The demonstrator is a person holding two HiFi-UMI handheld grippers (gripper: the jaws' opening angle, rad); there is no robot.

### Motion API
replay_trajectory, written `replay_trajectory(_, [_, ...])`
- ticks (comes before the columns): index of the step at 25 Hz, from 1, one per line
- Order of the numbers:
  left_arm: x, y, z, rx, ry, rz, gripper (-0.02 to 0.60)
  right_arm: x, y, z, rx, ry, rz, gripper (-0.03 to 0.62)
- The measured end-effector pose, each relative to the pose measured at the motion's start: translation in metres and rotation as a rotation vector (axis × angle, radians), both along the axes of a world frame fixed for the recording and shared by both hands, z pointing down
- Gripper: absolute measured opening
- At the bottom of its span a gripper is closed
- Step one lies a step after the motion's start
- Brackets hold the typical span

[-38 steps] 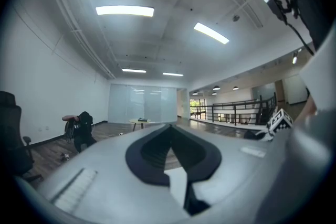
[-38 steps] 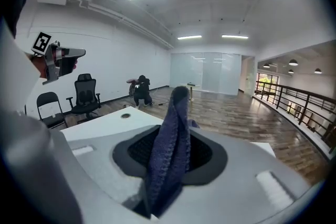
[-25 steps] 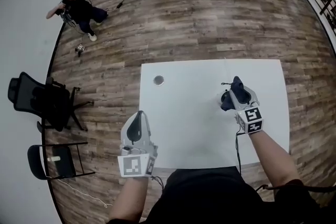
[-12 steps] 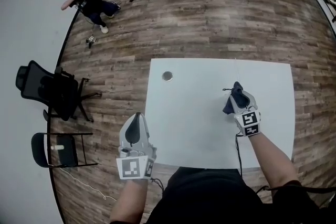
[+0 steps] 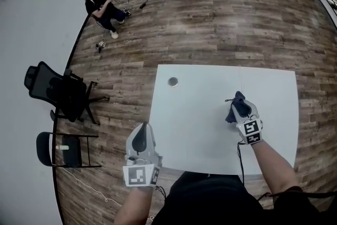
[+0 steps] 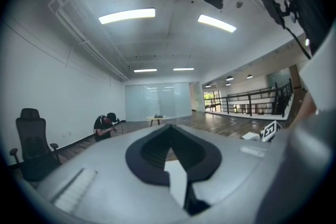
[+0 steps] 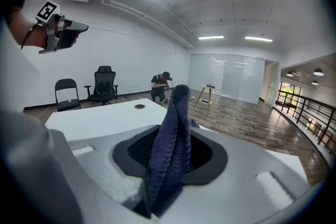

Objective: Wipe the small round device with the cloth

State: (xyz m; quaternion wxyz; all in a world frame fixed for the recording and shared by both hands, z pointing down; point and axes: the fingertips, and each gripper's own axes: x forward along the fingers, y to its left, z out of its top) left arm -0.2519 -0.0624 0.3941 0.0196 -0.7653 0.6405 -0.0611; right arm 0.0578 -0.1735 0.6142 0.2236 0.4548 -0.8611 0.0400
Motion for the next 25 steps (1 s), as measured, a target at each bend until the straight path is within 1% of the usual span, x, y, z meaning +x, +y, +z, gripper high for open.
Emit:
replay_trajectory(5, [-0.001, 0.009, -0.004, 0.001, -0.013, -0.018, 0.006, -0.002, 0.003, 0.002, 0.035, 0.052, -0.028, 0.118])
replay_trajectory(9, [-0.005, 0.016, -0.007, -0.003, -0.018, -0.031, 0.006, -0.004, 0.007, 0.001, 0.042, 0.027, -0.012, 0.118])
replay_trajectory(13, [-0.001, 0.021, -0.008, -0.007, -0.028, -0.034, 0.006, 0.003, 0.011, 0.003, 0.043, -0.011, 0.02, 0.118])
replay_trajectory(17, [0.0, 0.023, -0.011, -0.006, -0.035, -0.034, 0.006, 0.008, 0.013, 0.007, 0.032, -0.023, 0.049, 0.118])
replay_trajectory(20, [0.003, 0.024, -0.011, -0.007, -0.039, -0.031, 0.006, 0.019, 0.015, 0.018, -0.004, -0.039, 0.078, 0.118])
replay_trajectory(22, [0.005, 0.024, -0.011, -0.011, -0.042, -0.027, 0.006, 0.026, 0.017, 0.028, -0.046, -0.056, 0.098, 0.12])
replay_trajectory(23, [0.006, 0.024, -0.011, -0.013, -0.044, -0.024, 0.006, 0.029, 0.018, 0.036, -0.077, -0.057, 0.103, 0.12])
replay_trajectory(25, [0.008, 0.023, -0.01, -0.017, -0.047, -0.015, 0.006, 0.033, 0.024, 0.058, -0.173, -0.035, 0.103, 0.12])
